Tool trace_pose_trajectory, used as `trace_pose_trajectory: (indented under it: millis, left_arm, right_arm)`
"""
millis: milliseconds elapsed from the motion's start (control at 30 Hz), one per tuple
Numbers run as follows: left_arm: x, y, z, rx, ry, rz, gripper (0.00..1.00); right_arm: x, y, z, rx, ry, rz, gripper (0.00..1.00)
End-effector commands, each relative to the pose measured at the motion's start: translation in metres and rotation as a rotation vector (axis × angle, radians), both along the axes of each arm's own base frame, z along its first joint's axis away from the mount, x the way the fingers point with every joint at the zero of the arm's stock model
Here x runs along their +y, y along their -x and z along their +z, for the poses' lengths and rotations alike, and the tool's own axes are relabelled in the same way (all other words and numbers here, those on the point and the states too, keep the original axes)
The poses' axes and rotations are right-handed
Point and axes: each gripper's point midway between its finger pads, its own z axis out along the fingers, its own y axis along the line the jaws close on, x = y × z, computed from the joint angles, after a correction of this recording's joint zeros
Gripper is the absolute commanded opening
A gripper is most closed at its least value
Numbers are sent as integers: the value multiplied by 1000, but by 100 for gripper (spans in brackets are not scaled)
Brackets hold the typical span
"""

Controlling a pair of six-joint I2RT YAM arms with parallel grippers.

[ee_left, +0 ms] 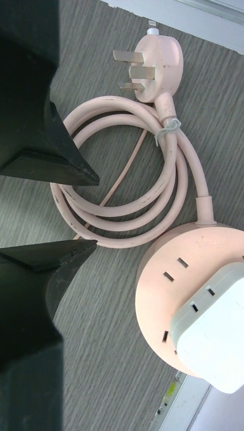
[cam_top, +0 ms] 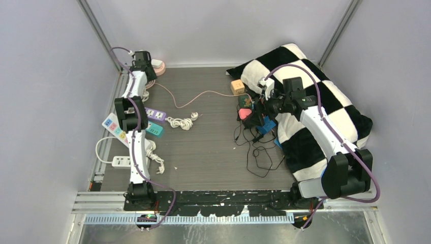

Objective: Pull the plug off the socket
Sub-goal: Move the socket to the corner of the board.

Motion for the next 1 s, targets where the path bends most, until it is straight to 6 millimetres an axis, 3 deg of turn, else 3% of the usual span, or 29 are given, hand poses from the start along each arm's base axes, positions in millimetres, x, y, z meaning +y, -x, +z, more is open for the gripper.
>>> trace_pose_trajectory:
  millis: [0, 433, 500, 733, 967]
  left_arm:
    - [10, -16, 16, -69, -7, 17, 44]
    - [8, -18, -7, -45, 30, 7, 28]
    - [7, -18, -9, -43, 37, 4, 16]
    - [-3, -20, 3, -65, 83, -29, 1]
    - [-19, -23, 37, -129, 150, -75, 0]
  right_arm:
    - [5, -7, 16, -50, -8, 23, 100]
    - [6, -8, 12, -43, 5, 30, 100]
    - [6, -7, 12, -43, 5, 32, 100]
    - [6, -7, 13, -44, 5, 31, 100]
    - [6, -7, 14, -47, 4, 31, 100]
